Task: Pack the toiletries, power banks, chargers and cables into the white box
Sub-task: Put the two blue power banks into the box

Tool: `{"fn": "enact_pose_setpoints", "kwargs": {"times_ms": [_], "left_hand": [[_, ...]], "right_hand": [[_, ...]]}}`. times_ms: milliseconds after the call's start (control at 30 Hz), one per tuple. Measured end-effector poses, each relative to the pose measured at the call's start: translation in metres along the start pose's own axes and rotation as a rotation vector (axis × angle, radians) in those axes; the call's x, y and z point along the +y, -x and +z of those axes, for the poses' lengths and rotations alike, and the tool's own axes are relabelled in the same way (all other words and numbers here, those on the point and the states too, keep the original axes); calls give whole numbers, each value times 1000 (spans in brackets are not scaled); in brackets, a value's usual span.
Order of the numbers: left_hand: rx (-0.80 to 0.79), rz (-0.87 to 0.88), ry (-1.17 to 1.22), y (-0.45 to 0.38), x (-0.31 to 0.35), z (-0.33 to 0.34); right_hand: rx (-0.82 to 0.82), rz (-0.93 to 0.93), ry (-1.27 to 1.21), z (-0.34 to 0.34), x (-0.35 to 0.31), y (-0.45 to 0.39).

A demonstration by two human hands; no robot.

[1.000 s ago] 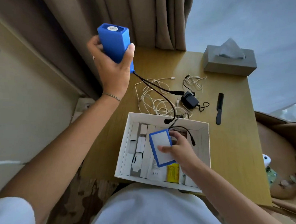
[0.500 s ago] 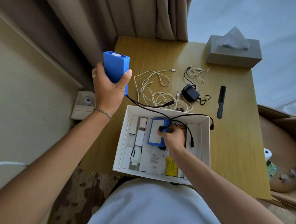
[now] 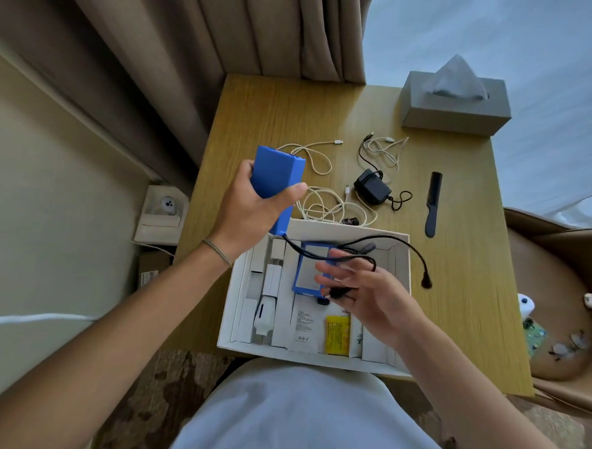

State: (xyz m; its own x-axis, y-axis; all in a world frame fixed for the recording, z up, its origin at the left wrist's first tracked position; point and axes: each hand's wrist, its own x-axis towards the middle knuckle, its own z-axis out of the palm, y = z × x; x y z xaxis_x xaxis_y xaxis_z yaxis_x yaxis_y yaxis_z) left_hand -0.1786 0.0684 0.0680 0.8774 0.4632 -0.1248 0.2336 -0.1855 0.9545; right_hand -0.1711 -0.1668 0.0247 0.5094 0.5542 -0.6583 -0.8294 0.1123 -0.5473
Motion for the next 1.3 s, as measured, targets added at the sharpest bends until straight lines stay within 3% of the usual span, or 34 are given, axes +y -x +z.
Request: {"fn": "enact_pose_setpoints", "kwargs": {"times_ms": [133,333,467,633,900,1067,1300], "left_hand": [[-186,-135,47,17,-6,5],[-456,-388,110,50,-33,19],[-608,-423,68,59,-58,24],[-592,-631,-171,71,-84,38],[-555,-389,-744,81,-97,56],[-573,-278,-864,83,-95,55],[-590,-309,-887,84,-95,56]], "right_hand": [[-138,-133,-77,-5,-16,19],[-46,-257,133,-13,-27,24],[-28,-192,263,-10,-23,24],[-11,-107,390,-7,-12,20],[122,23,672,-12,13,11],[224,-26,848,-18,24,5],[304,-57,962,-24,21,1]]}}
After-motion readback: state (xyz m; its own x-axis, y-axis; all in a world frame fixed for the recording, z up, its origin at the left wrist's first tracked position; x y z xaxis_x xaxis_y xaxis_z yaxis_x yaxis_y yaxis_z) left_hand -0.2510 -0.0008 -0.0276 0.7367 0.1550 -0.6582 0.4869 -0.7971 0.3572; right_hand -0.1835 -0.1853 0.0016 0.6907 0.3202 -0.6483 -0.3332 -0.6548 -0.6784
